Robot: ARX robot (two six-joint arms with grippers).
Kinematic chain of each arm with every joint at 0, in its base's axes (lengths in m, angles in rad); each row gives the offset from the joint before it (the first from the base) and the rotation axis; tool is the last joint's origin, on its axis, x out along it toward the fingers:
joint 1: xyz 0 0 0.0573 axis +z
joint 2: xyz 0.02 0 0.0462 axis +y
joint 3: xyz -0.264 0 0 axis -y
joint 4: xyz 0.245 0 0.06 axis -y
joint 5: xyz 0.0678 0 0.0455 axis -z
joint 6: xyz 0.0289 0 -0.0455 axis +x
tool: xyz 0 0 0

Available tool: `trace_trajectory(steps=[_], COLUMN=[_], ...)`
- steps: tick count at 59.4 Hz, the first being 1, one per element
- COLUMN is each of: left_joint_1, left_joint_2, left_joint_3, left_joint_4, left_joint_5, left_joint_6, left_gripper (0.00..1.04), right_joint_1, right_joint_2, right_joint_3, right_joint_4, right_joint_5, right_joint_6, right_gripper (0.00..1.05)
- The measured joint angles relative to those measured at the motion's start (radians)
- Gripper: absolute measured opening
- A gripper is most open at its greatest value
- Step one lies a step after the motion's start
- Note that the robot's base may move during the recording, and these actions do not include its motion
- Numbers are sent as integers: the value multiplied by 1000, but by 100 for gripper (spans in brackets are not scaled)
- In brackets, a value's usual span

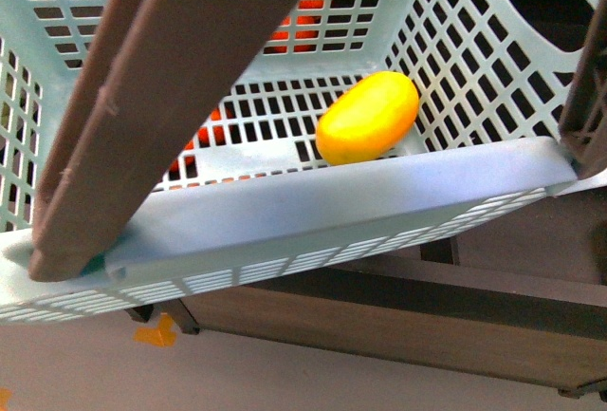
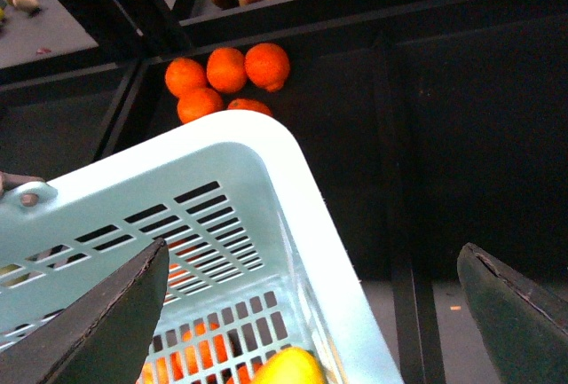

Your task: Pick mango and avocado into basket

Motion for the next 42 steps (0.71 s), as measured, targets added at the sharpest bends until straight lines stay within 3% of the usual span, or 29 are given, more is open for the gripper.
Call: trace_trajectory(steps=[3,8,12,19,37,42], left_joint_1=[0,0,0,0,0,0], left_joint_2=[0,0,0,0,0,0], left_joint_3=[0,0,0,0,0,0], left_joint_4=[0,0,0,0,0,0], left_joint_5=[2,4,4,0,5,4], left_joint_6=[0,0,-1,-1,-1,-1], left_gripper=[7,7,7,7,7,7], right_joint_1=[0,-3,-25,-101,-256,-290], right_joint_2=[0,-22,-59,-173,-395,-450], right_joint_3=[-1,-112,-209,-385,-667,-712], right_joint_4=[3,270,422,577,615,613], right_joint_5=[6,172,198,162,4,-27], right_joint_6=[-3,-138,-229,-335,-391,-397], right_gripper=[96,84,75,56,4,2])
